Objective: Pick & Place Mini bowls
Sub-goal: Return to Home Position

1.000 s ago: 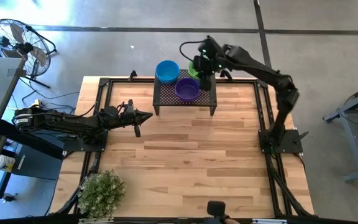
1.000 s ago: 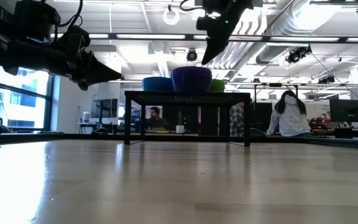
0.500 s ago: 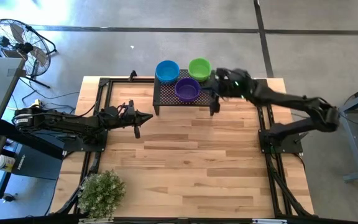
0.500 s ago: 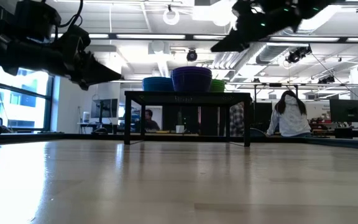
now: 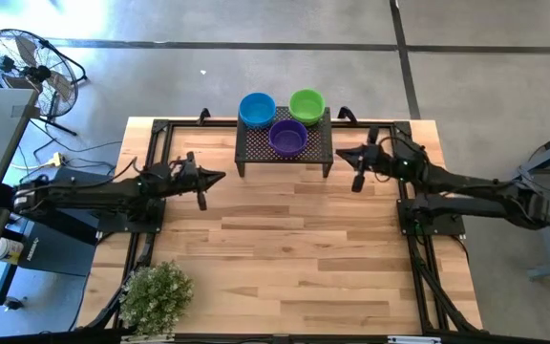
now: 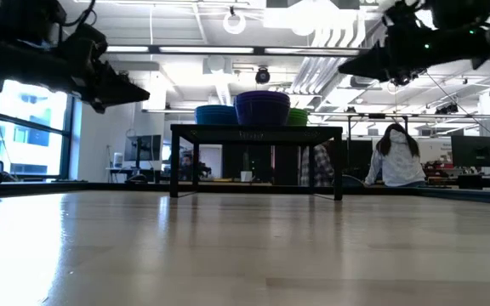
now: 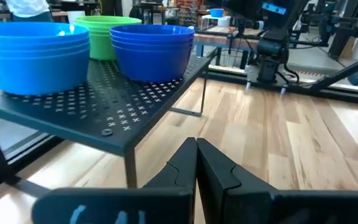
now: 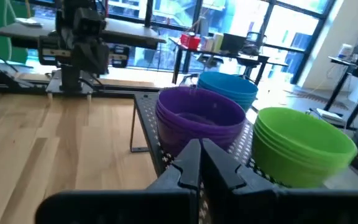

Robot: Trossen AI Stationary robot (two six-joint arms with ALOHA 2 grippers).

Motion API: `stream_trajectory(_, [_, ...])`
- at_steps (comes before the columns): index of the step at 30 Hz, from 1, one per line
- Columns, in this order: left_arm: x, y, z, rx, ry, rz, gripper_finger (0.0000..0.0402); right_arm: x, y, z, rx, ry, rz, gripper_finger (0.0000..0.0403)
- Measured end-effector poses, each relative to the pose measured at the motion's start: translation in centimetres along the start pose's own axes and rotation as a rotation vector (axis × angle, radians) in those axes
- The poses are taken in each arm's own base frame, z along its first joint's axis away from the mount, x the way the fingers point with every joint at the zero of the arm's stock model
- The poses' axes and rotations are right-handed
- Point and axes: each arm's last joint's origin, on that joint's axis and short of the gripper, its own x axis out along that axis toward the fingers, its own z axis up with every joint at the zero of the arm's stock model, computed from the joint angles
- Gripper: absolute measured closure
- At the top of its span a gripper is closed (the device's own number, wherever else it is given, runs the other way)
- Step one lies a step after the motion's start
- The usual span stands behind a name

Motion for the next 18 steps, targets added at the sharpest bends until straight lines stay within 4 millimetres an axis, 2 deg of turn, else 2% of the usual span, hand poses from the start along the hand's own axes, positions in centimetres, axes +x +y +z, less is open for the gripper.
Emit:
stream_trajectory(10, [-3.7,0.4,0.8,0.016,-0.062,0.021,0.0401,-2.4,0.7,-2.5,0.048,-0.039,-0.016,0.0402])
stream_trajectory(18, [-5.4,0.7,0.7,0.027,-0.089,0.035,0.0401,-3.7,1.1,-4.2,0.082,-0.05,0.002,0.0403])
